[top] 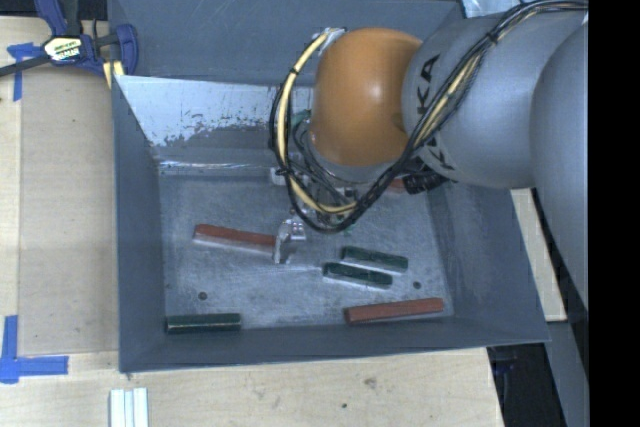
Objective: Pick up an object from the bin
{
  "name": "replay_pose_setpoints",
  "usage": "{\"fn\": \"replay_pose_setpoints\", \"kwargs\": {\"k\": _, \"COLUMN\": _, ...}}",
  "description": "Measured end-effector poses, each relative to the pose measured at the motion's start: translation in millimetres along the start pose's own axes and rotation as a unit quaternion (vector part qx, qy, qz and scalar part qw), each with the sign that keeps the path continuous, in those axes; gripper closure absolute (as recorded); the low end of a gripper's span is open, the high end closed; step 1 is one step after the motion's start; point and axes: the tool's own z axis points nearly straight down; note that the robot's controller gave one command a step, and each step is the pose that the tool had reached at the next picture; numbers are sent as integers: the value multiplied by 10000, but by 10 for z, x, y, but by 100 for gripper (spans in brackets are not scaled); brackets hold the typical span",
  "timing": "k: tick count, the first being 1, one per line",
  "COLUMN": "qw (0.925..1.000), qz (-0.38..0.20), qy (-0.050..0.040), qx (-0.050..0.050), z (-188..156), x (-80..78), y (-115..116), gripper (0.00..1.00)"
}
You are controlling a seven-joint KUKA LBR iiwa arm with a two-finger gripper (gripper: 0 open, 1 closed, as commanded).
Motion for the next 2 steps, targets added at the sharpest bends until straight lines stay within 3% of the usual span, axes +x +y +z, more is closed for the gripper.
{"fn": "replay_pose_setpoints", "kwargs": {"k": 1, "qw": 10000, "qz": -39, "qy": -42, "qx": -13, "z": -248, "x": -33, "y": 16, "gripper": 0}}
{"fn": "replay_pose_setpoints", "kwargs": {"k": 2, "qw": 9983, "qz": 587, "qy": -63, "qx": -19, "z": 867, "x": -148, "y": 183, "gripper": 100}}
